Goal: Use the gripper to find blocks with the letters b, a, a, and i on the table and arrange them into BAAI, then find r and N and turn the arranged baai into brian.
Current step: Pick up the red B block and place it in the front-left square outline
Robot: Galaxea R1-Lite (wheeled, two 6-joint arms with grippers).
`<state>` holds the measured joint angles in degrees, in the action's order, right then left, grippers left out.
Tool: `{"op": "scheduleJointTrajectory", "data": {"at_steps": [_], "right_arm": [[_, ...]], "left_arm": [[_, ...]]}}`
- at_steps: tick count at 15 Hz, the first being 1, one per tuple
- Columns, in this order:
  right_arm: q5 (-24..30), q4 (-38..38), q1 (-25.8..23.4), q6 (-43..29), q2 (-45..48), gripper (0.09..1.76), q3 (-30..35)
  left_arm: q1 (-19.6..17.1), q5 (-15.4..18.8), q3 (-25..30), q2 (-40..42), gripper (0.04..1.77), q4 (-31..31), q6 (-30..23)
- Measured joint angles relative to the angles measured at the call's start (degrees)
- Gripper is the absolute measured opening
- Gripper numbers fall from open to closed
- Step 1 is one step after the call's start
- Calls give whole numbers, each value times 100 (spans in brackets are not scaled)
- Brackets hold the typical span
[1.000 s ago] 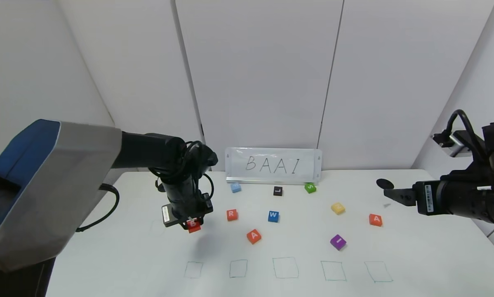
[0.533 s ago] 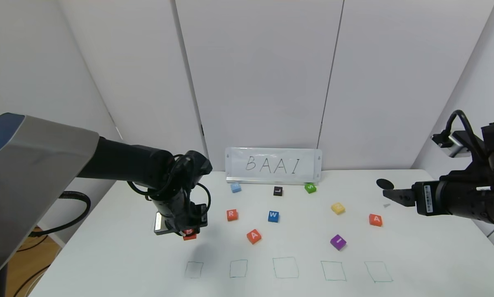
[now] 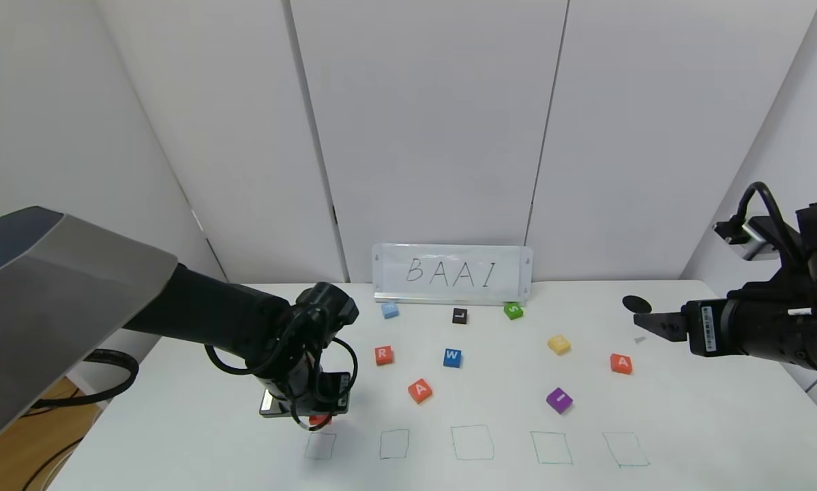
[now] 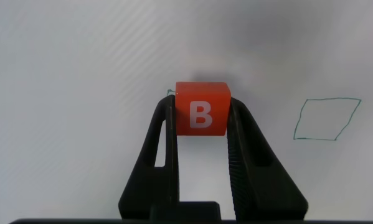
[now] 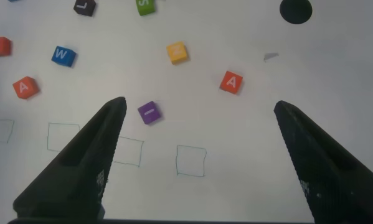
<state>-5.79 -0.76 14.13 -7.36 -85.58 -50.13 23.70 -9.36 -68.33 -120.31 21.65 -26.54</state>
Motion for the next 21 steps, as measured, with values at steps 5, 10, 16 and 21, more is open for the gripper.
{"op": "scheduleJointTrajectory", "data": {"at_steps": [5, 10, 16, 21], "right_arm": [[-1, 0, 0, 0, -4, 171, 0], [-1, 0, 6, 1, -2, 171, 18], [-1, -2, 9, 0, 2, 171, 21], [-1, 0, 12, 6, 0, 171, 21]], "left_arm": [[80, -21, 383, -23, 51, -94, -20], [83, -24, 461, -56, 51, -94, -33], [85, -5, 794, -100, 51, -806, -22], [99, -2, 1025, -98, 51, -1037, -9]]}}
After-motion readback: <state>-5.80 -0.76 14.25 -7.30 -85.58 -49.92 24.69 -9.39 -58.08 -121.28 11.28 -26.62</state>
